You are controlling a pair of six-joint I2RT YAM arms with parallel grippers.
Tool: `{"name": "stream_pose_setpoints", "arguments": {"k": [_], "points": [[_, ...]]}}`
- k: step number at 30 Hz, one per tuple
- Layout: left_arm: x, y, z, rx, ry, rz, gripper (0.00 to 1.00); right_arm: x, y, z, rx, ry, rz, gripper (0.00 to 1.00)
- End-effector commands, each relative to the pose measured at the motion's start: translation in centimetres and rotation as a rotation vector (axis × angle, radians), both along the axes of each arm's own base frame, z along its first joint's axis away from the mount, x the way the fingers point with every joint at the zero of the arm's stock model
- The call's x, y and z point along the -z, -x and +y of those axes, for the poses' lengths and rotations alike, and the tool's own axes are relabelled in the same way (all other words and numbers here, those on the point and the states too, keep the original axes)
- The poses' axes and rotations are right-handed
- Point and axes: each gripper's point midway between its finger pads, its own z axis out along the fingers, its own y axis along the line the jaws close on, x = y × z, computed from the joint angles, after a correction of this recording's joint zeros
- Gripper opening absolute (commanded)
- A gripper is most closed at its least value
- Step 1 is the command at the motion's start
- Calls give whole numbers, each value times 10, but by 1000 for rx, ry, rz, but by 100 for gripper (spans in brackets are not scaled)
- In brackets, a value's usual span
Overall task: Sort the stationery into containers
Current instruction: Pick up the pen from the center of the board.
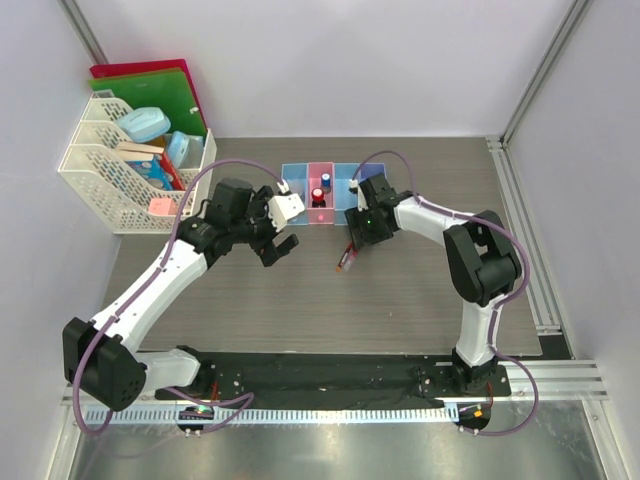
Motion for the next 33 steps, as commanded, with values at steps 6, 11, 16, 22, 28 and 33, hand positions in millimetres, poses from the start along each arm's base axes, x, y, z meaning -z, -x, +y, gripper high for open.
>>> {"name": "stream_pose_setpoints", "arguments": {"k": [6, 11, 16, 22, 28, 33], "points": [[9, 2, -2, 1, 15, 22, 100, 29, -1, -3, -8, 73, 48, 41], [20, 2, -8, 11, 19, 71, 100, 24, 9, 4, -72, 47, 93, 13], [25, -2, -18, 35, 22, 98, 100, 10, 23, 9, -144, 31, 132, 1], [43, -4, -42, 90, -30, 121, 100, -5, 64, 17, -306, -15, 233, 1], [73, -5, -83, 141, -69, 169, 100, -51, 66, 17, -353, -54, 115, 1], [91, -18, -104, 135, -75, 216, 100, -101, 34, 2, -291, -36, -57, 1]]}}
